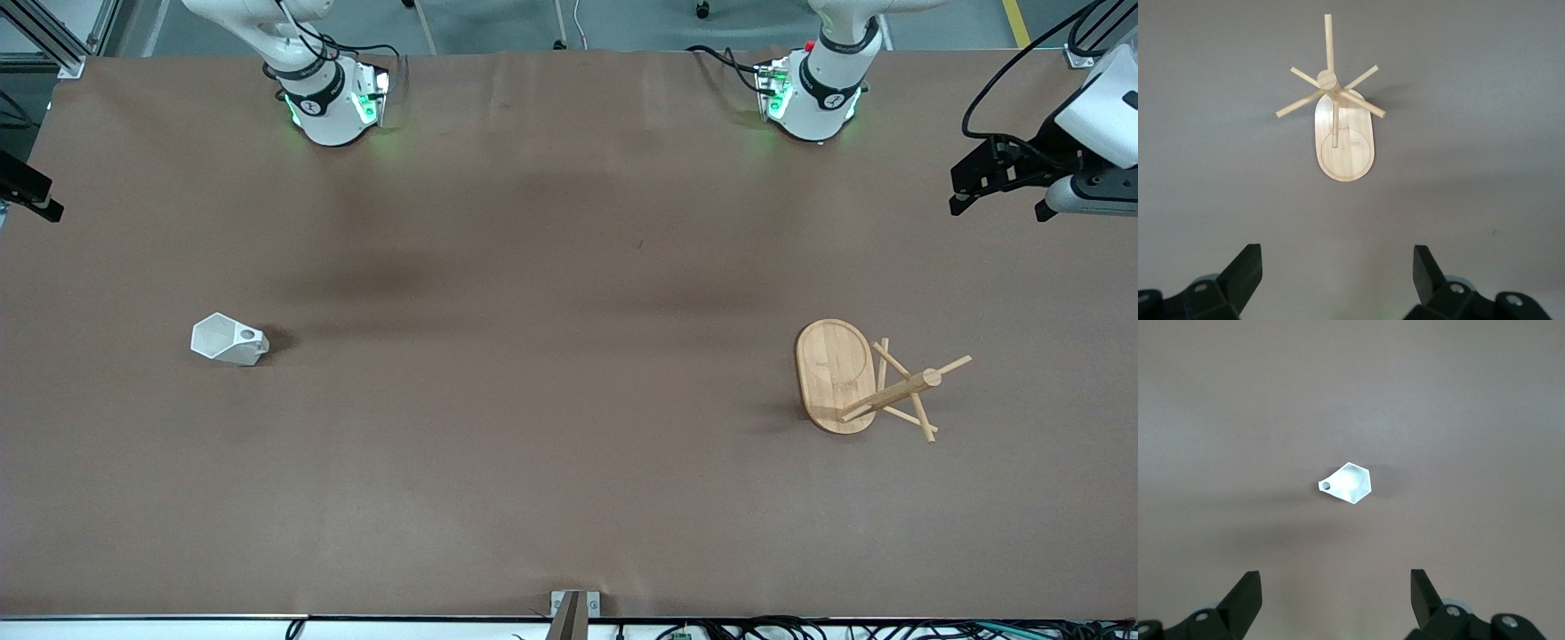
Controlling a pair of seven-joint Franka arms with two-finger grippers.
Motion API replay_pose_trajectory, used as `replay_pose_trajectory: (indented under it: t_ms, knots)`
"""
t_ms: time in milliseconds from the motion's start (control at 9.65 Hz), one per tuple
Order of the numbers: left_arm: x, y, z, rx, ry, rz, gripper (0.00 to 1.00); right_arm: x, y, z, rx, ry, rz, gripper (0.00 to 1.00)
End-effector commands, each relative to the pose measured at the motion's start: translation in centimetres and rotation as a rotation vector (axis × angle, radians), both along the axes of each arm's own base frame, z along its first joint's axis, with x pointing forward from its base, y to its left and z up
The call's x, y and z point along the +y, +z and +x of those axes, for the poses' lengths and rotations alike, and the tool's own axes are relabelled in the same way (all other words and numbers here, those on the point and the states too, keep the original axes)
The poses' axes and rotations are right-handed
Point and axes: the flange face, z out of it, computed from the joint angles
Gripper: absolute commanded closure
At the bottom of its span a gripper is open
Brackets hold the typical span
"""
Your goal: Hang cup on rack
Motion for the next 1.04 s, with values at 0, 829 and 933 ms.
replay_pose_trajectory:
  t_ms: [0,829,933]
  knots:
    - [0.3,-1.4,0.7,0.034,-0.011,-0.002,0.00,-0.1,0.1,-0.1,-0.009,-0.005,0.008,0.02]
    - [0.2,-1.4,0.7,0.038,-0.018,-0.002,0.00,-4.9,-13.7,4.6,-0.030,0.045,-0.015,0.03]
    - [0.2,-1.5,0.7,0.039,-0.013,-0.002,0.00,-5.1,-17.4,4.9,-0.025,0.056,-0.017,0.03]
